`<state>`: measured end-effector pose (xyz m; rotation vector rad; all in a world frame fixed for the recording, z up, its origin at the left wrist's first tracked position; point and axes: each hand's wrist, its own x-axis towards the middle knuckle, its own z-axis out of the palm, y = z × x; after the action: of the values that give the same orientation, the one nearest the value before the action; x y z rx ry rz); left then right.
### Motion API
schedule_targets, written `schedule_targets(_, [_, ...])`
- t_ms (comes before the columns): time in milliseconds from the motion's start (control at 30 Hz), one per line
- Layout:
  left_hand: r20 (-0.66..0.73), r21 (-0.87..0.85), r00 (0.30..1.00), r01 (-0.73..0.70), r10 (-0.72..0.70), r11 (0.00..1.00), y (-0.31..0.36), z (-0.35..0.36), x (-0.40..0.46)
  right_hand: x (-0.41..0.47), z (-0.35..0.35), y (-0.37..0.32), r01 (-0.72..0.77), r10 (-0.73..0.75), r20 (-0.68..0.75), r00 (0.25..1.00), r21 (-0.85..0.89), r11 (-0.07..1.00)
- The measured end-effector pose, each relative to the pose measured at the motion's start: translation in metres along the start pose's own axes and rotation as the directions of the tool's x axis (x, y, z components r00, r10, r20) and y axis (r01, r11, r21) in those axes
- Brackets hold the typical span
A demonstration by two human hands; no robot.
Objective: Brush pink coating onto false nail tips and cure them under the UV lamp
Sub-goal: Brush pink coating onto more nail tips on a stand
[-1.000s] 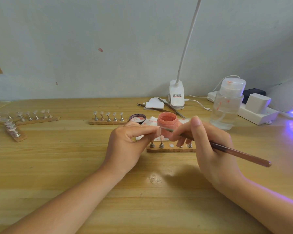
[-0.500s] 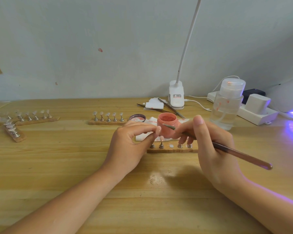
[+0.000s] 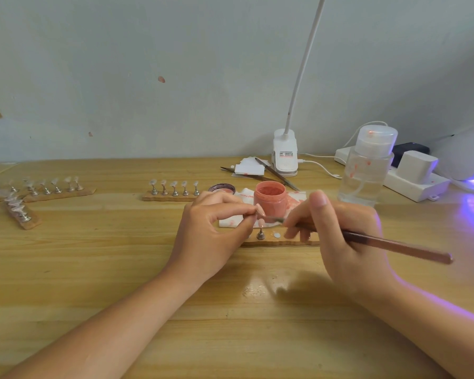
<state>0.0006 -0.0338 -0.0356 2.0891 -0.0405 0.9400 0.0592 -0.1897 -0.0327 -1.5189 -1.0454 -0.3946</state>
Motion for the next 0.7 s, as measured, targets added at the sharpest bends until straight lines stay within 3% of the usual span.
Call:
schedule_targets(100, [0.007, -0.002, 1.0, 0.001, -0.001, 1.0, 0.0014, -0.0002, -0.0002, 0.0008, 0.0009, 0.0018, 0.016, -0.015, 0.017, 1.0, -0.076, 0.997])
schedule_targets(233, [0.002, -0.001, 1.0, -0.01, 0.01, 1.0, 0.0014, 0.0007, -0.0007, -0.0015, 0.001, 0.0028, 0.01, -0.009, 0.01, 1.0, -0.023, 1.0])
schedule_targets(567, [-0.002, -0.013, 1.0, -0.019, 0.019, 1.0, -0.0018, 0.0007, -0.0005, 0.0007, 0.0028, 0.0011, 0.058, -0.059, -0.002, 0.998, -0.102, 0.993])
schedule_targets(700, [-0.001, -0.009, 0.999, -0.032, 0.032, 0.999, -0.0018, 0.0006, -0.0005, -0.0008, 0.0009, 0.0048, 0.009, -0.009, -0.003, 1.0, -0.019, 1.0])
